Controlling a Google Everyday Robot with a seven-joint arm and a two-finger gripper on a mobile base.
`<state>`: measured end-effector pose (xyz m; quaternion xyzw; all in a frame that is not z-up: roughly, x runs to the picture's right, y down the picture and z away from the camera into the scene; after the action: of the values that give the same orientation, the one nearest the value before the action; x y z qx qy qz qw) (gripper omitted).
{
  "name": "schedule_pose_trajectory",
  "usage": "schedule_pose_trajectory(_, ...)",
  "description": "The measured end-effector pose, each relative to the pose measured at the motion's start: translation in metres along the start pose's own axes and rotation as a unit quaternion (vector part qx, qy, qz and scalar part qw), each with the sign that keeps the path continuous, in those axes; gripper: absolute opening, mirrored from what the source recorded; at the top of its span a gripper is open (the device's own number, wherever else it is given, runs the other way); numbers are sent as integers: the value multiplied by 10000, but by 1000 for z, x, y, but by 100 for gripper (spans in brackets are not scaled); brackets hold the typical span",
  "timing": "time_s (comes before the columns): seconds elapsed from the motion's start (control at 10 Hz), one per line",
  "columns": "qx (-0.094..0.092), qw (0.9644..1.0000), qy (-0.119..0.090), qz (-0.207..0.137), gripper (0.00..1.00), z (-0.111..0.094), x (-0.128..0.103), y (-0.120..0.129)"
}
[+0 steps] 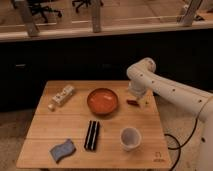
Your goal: Move the arm in a circular motion
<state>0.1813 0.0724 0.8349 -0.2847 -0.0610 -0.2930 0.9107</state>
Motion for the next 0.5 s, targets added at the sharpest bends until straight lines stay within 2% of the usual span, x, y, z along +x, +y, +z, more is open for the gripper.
schedule_pose_trajectory(0.5, 32, 9998, 51, -169, 80, -2, -2, -4)
